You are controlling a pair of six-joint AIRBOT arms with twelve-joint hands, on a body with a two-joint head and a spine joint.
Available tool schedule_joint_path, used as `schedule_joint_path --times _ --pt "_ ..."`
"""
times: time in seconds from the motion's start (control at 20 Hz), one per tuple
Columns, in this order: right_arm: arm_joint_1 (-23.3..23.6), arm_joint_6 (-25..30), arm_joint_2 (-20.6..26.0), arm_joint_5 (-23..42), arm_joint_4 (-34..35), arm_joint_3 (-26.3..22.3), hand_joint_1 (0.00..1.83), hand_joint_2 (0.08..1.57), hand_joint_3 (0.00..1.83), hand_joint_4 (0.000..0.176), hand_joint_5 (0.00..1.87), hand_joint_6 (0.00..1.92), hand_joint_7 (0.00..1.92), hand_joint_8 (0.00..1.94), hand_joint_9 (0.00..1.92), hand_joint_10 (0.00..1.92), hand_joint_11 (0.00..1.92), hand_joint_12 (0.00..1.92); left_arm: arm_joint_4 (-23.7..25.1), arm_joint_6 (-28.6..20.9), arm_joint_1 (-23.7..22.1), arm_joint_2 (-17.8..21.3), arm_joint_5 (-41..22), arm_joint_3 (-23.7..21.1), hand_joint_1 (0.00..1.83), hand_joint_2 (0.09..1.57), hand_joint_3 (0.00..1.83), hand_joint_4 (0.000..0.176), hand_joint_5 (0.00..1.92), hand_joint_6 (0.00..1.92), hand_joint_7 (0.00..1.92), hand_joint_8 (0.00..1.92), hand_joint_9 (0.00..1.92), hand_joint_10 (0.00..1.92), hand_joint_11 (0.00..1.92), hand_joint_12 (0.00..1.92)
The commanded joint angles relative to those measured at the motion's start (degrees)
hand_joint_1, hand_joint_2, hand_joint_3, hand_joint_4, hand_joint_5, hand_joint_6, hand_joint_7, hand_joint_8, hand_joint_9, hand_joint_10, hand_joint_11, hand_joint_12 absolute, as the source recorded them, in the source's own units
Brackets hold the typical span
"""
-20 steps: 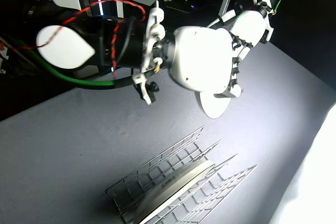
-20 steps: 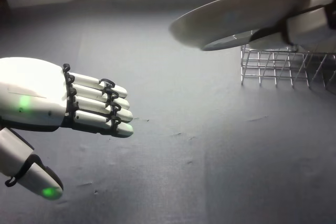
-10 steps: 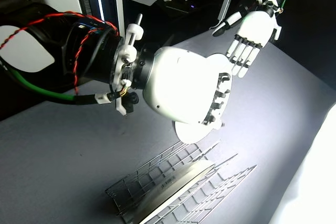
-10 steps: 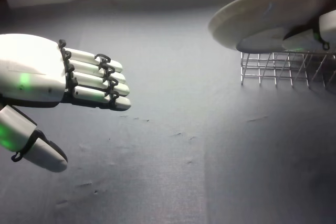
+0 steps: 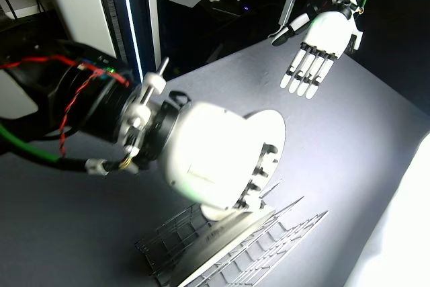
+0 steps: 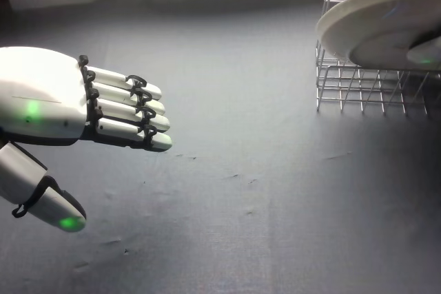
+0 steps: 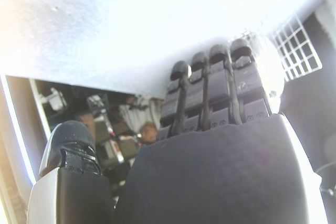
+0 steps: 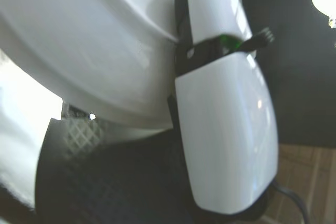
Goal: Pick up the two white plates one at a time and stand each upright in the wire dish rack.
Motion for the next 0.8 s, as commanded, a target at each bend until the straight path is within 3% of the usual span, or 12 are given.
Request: schedule_joint_path --times 0.0,0.75 --pt "0.5 0.1 0.5 6.7 0.7 0.4 1.38 1.12 0.00 0.000 0.88 0.98 1.01 0.98 0.91 1.23 0.65 1.32 -3.8 -0.4 -0.9 0.5 -1.2 0.3 0.00 1.07 0.00 0.000 0.11 0.01 0.07 0.01 0.05 0.01 0.03 0.02" --pt "-1.1 -0.6 -0.1 7.8 -0.9 1.7 1.38 1.11 0.00 0.000 0.87 1.03 1.02 0.94 0.92 1.20 0.66 1.28 -3.8 -0.6 -2.7 0.5 -0.1 -0.1 0.00 1.08 0.00 0.000 0.11 0.00 0.07 0.00 0.04 0.00 0.01 0.01"
